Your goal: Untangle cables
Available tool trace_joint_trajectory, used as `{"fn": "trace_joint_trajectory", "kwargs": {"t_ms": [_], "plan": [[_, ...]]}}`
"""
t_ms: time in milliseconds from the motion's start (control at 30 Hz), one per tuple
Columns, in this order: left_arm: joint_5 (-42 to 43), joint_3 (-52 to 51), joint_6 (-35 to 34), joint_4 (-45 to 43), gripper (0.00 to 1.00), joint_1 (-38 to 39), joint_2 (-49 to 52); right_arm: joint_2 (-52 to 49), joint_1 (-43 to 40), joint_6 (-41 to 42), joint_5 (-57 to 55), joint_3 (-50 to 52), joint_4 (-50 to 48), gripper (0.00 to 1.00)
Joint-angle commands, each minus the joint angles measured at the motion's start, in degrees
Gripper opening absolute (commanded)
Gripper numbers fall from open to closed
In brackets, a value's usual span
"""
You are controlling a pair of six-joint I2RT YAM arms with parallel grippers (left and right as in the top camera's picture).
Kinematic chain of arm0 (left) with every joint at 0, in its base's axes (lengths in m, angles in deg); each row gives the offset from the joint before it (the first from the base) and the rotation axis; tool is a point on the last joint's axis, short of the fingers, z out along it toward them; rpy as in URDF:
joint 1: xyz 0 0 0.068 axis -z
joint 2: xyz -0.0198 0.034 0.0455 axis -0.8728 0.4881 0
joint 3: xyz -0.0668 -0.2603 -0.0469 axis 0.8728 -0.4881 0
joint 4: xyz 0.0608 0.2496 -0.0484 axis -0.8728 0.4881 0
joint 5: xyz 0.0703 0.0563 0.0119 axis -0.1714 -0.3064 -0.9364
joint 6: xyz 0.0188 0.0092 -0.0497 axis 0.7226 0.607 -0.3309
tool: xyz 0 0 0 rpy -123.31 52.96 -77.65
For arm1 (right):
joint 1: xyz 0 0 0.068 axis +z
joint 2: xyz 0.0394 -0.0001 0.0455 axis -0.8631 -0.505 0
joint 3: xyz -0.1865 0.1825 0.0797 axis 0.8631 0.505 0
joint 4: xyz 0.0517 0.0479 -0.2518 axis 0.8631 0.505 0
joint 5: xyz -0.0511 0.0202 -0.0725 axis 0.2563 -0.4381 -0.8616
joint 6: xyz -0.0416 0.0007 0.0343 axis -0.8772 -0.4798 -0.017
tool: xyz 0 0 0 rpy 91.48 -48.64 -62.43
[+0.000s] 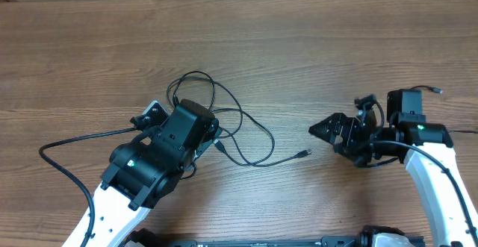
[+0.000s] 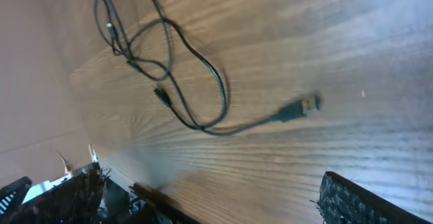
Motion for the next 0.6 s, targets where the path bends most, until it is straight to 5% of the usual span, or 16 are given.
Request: {"fn": "trace_joint_trajectory", "kwargs": {"t_ms": [0,167,567], "plan": [[-0.4,0.0,-0.2,0.0,1.00,0.1,0.2,0.4,0.2,1.2,-0.3,2.1,-0.5,1.00],[-0.4,0.0,-0.2,0.0,0.99,0.1,0.2,0.4,0.2,8.5,-0.3,4.5,-3.8,1.00],[-0.4,0.0,-0.2,0.0,1.00,0.1,0.2,0.4,0.3,8.5,-2.6,4.7,-16.4,1.00]]}}
